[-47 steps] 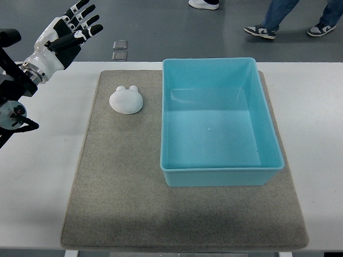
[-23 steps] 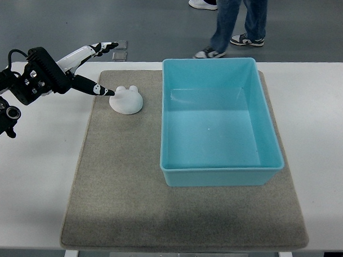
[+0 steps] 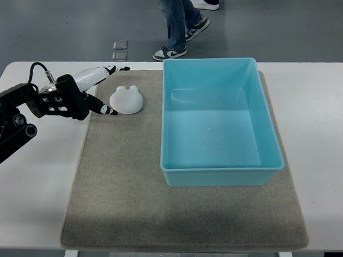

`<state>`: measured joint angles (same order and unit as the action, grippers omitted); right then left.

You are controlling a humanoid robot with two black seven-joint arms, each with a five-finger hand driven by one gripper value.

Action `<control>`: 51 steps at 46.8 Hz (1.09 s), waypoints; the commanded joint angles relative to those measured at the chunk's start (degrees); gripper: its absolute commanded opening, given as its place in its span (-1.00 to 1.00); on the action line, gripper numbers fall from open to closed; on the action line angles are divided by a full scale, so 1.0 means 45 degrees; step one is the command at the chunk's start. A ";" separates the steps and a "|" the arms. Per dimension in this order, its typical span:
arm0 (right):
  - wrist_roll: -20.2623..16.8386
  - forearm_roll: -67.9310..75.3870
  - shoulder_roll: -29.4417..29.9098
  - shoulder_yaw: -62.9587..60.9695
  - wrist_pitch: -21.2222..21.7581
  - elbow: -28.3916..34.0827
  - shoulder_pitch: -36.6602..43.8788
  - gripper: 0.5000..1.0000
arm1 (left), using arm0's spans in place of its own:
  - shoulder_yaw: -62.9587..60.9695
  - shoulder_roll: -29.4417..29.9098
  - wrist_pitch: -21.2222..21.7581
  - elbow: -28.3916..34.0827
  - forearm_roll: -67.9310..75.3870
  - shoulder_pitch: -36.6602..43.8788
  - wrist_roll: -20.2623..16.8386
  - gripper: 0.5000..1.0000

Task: Place white toy into blue box with left hand
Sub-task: 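Close the left hand fingers around the white bunny toy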

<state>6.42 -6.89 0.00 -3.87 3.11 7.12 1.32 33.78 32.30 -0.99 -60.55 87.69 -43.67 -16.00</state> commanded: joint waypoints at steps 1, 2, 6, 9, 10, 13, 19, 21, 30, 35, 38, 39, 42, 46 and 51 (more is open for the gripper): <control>0.0000 0.0008 0.0000 0.0000 -0.0007 0.0000 -0.0001 0.74 | -0.0066 -0.0242 0.0004 0.0056 0.0004 -0.0004 0.0000 0.90; 0.0000 0.0008 0.0000 0.0000 -0.0007 0.0000 -0.0021 0.74 | -0.0105 -0.0340 0.0004 0.0095 0.0004 -0.0004 0.0000 0.89; 0.0000 0.0008 0.0000 0.0000 -0.0007 0.0000 -0.0001 0.74 | -0.0397 -0.0692 0.0063 0.0407 0.0024 -0.0101 0.0000 0.86; 0.0000 -0.0012 0.0000 0.0000 -0.0007 0.0000 -0.0001 0.74 | -0.0690 -0.0965 0.0199 0.0661 0.0024 -0.0257 0.0000 0.81; 0.0000 -0.0012 0.0000 0.0000 -0.0007 0.0000 -0.0001 0.74 | -0.0807 -0.1005 0.0277 0.0758 0.0024 -0.0296 0.0000 0.80; 0.0000 0.0008 0.0000 0.0000 -0.0007 0.0000 -0.0001 0.74 | -0.1081 -0.1083 0.0492 0.1032 0.0024 -0.0432 0.0000 0.76; 0.0000 0.0008 0.0000 0.0000 -0.0007 0.0000 -0.0001 0.74 | -0.1589 -0.1142 0.0882 0.1287 0.0024 -0.0609 0.0000 0.72; 0.0000 -0.0012 0.0000 0.0000 -0.0007 0.0000 -0.0021 0.74 | -0.1667 -0.1181 0.0961 0.1287 0.0024 -0.0648 0.0000 0.69; 0.0000 -0.0012 0.0000 0.0000 -0.0006 0.0000 -0.0001 0.74 | -0.1668 -0.1161 0.1059 0.1540 0.0668 -0.0726 0.0019 0.58; 0.0000 -0.0012 0.0000 0.0000 -0.0006 0.0000 -0.0001 0.74 | -0.1668 -0.1161 0.1059 0.1618 0.0844 -0.0726 0.0019 0.47; 0.0000 0.0008 0.0000 0.0000 0.0013 0.0000 -0.0001 0.74 | -0.1668 -0.1161 0.1078 0.1677 0.0844 -0.0726 0.0000 0.44; 0.0000 -0.0012 0.0000 0.0000 -0.0006 0.0000 -0.0001 0.74 | -0.1668 -0.1161 0.1059 0.1677 0.0844 -0.0726 0.0019 0.42; 0.0000 0.0008 0.0000 0.0000 -0.0007 0.0000 -0.0001 0.74 | -0.1668 -0.1161 0.1078 0.1677 0.0883 -0.0726 0.0019 0.35; 0.0000 0.0008 0.0000 0.0000 0.0013 0.0000 -0.0001 0.74 | -0.1668 -0.1161 0.1078 0.1677 0.0942 -0.0726 0.0019 0.21; 0.0000 0.0008 0.0000 0.0000 -0.0007 0.0000 -0.0001 0.74 | -0.1668 -0.1142 0.1254 0.1697 0.0981 -0.0765 0.0019 -0.06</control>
<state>6.42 -6.87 0.00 -3.87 3.13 7.12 1.30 26.28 27.10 4.00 -52.99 91.93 -46.97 -15.96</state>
